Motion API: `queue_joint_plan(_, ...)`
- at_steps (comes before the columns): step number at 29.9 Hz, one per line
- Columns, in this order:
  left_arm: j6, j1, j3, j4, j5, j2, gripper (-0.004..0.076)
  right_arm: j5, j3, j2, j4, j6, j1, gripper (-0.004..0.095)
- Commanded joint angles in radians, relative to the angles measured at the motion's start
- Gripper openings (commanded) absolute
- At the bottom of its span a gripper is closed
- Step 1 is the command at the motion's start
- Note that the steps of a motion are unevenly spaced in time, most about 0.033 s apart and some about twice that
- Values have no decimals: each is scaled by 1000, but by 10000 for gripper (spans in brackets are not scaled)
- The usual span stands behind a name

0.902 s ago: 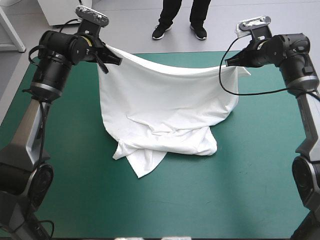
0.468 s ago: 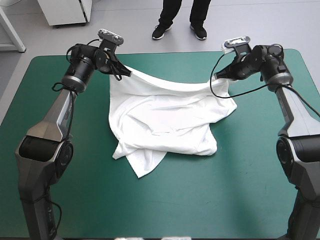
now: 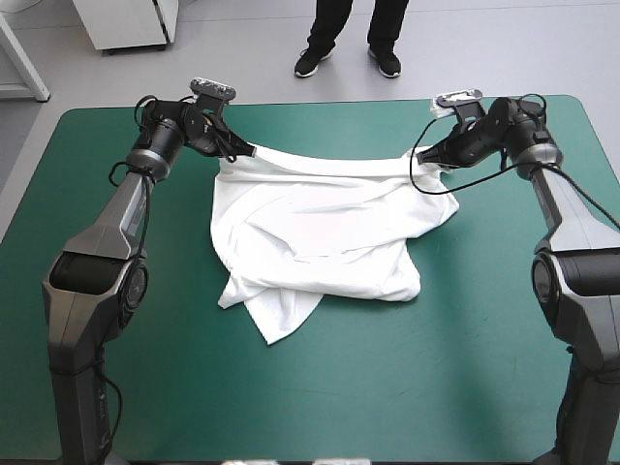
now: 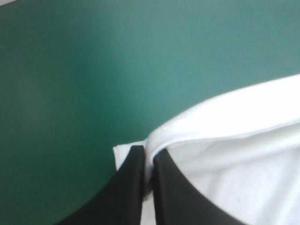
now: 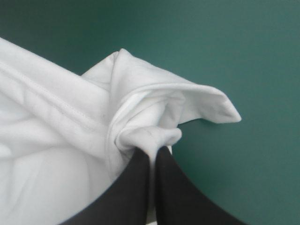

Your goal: Fold the cloth

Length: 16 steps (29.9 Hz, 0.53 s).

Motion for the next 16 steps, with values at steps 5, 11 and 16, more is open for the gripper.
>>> queue_joint_plan(5,45,23,-30,-110,52,-78,155,31,-34,-61,204,-149,-86,180)
queue_joint_plan(11,67,40,-30,-135,73,-149,452,58,-34,-74,343,-199,-166,503)
queue_joint_plan(16,82,44,-23,-139,169,-239,459,125,-34,-116,416,-209,-241,550)
